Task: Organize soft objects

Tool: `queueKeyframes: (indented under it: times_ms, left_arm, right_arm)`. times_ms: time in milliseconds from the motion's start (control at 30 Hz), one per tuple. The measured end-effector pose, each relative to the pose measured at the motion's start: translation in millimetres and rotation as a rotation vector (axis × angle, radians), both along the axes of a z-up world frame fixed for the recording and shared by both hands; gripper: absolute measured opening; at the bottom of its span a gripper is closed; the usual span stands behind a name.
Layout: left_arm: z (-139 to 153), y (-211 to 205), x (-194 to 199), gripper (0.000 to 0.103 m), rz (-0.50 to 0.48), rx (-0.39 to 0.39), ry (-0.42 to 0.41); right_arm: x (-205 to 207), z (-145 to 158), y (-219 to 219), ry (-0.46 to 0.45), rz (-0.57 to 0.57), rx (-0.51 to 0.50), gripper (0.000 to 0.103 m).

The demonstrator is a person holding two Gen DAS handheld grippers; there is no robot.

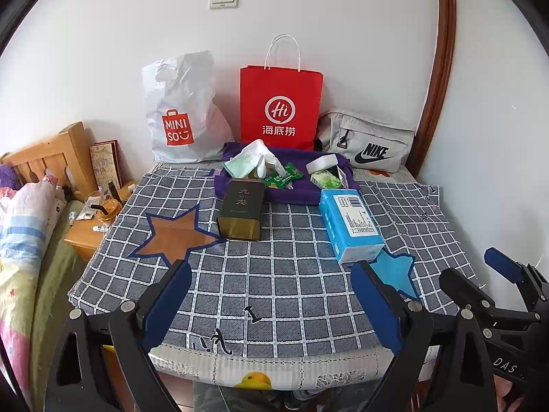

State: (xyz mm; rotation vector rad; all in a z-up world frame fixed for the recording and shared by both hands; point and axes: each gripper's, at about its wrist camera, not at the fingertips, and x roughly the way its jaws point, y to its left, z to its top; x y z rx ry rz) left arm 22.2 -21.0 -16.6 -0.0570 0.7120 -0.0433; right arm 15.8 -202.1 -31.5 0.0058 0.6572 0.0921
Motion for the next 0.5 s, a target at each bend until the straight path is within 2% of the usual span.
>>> queueKeyframes:
  times_ms: [500]
  left_arm:
    - [-0.6, 1.7, -2.6, 0.094, 0.002, -0.003, 0.001]
  right_arm:
    - [-3.0, 1.0, 2.6, -0.007, 0.006, -0.004, 0.097]
